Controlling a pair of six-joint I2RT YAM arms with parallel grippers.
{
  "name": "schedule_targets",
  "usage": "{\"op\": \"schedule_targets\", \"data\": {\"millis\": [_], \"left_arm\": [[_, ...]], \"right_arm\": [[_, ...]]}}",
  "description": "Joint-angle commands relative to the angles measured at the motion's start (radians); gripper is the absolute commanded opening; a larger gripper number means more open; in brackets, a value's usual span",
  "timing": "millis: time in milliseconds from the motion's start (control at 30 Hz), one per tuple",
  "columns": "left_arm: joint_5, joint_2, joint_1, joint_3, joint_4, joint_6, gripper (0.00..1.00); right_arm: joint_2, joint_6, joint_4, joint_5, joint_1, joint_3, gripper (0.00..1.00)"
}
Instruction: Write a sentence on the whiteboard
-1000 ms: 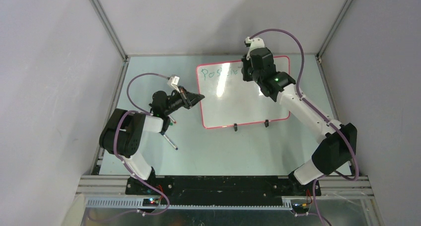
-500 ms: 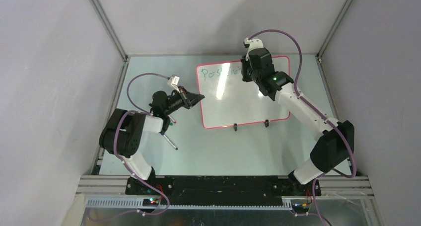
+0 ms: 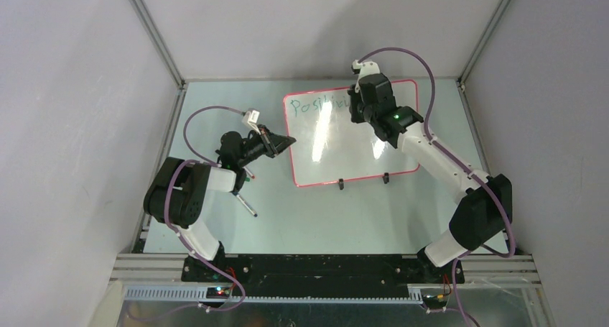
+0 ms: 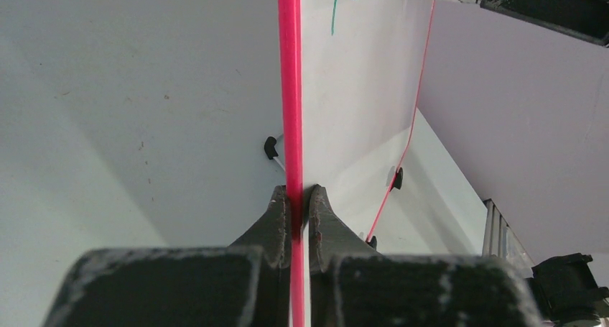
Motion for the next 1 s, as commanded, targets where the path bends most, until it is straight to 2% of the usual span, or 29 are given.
{"op": "schedule_targets", "data": {"millis": [0,533,967], "left_arm": [[-0.06,-0.009,0.003,0.014,-0.024,0.066,0.0],[-0.059,-0.012,0.003,0.012,-0.019,0.065,0.0],[-0.058,-0.011,0.003,0.012,-0.02,0.065,0.0]], "right_arm": [[-0.028,0.004,-0.026,0.012,-0.004,-0.027,0.0],[-0.072,0.036,-0.002,-0.089,-0.05,0.019,0.0],[-0.048,0.043,-0.004,-0.12,-0.065,0.065,0.0]]}}
